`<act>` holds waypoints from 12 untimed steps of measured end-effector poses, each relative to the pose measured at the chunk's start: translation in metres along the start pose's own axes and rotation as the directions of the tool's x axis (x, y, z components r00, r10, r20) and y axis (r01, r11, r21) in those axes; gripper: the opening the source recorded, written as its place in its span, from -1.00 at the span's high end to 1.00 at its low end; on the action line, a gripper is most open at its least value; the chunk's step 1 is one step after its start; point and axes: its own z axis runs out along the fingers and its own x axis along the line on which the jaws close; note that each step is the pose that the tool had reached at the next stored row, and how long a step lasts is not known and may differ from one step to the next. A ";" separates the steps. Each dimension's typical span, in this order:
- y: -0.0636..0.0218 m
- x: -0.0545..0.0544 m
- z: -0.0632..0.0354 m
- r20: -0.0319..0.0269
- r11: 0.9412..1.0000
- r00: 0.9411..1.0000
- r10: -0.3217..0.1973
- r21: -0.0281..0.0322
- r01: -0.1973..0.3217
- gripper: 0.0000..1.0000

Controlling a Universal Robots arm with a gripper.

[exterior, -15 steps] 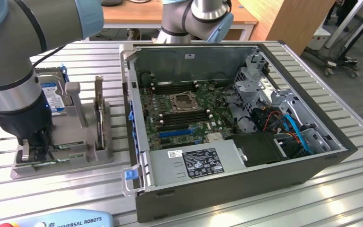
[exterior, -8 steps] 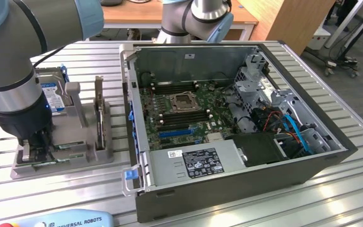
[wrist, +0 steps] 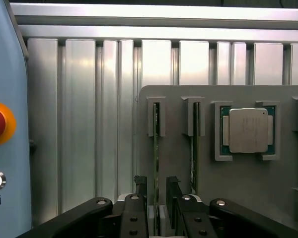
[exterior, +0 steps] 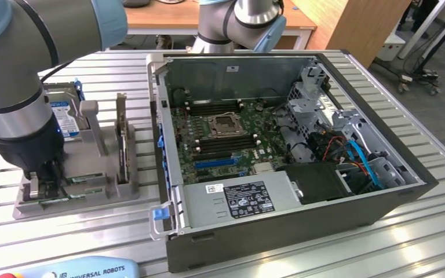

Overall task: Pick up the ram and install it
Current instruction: 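Pick up the ram and move it above insertion slot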

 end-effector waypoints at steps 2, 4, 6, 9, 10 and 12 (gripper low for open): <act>0.0000 0.000 0.0020 0.000 1.000 1.000 0.000 0.000 0.000 0.41; -0.0001 0.000 0.0041 0.000 1.000 1.000 -0.001 0.000 0.001 0.41; -0.0002 0.000 0.0064 0.000 1.000 1.000 -0.001 0.000 0.001 0.41; -0.0003 0.000 0.0097 0.000 1.000 1.000 -0.001 0.000 0.001 0.41; -0.0004 0.000 0.0106 0.000 1.000 1.000 -0.001 0.000 0.001 0.41; -0.0004 0.000 0.0111 0.000 1.000 1.000 -0.002 0.000 0.002 0.41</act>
